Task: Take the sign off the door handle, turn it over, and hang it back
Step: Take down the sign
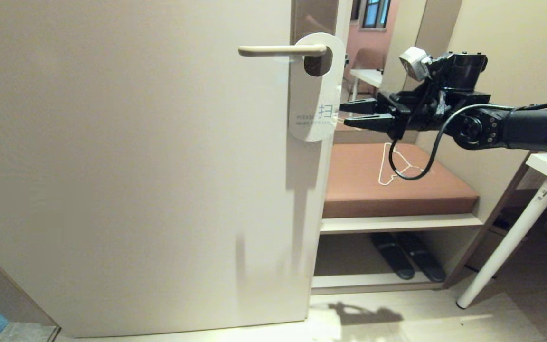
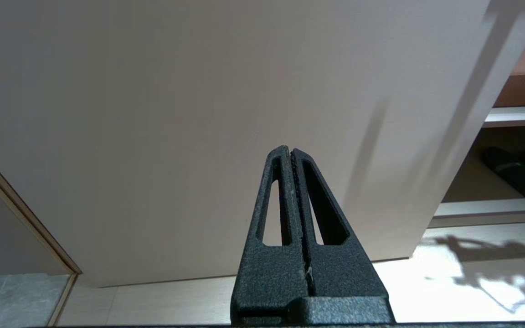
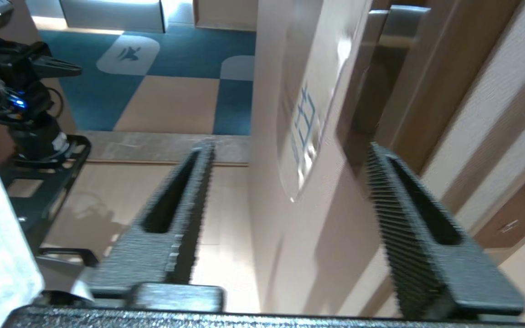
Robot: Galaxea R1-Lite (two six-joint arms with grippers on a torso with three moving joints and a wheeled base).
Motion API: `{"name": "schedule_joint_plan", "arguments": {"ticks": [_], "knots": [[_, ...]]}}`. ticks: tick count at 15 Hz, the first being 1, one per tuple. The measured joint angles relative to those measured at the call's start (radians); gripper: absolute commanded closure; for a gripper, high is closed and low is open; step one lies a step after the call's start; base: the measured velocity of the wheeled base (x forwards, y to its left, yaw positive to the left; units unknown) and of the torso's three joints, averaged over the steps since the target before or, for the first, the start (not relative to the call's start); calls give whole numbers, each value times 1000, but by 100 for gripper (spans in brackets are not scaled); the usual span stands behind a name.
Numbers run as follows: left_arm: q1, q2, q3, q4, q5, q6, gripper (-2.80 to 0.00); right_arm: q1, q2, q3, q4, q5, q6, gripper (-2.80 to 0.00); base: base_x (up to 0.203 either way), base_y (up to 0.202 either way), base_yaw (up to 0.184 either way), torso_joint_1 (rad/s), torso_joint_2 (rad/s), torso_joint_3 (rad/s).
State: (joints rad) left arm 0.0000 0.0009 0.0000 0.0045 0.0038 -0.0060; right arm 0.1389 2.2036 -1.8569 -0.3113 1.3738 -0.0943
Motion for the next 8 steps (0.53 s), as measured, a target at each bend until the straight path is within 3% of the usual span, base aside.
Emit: {"name": "schedule_joint_plan", "arguments": {"ticks": [8], "knots": [[0, 0, 0, 0, 0, 0, 0, 6, -30, 32, 0, 14, 4, -280, 0, 0, 0, 0, 0, 0]]}}
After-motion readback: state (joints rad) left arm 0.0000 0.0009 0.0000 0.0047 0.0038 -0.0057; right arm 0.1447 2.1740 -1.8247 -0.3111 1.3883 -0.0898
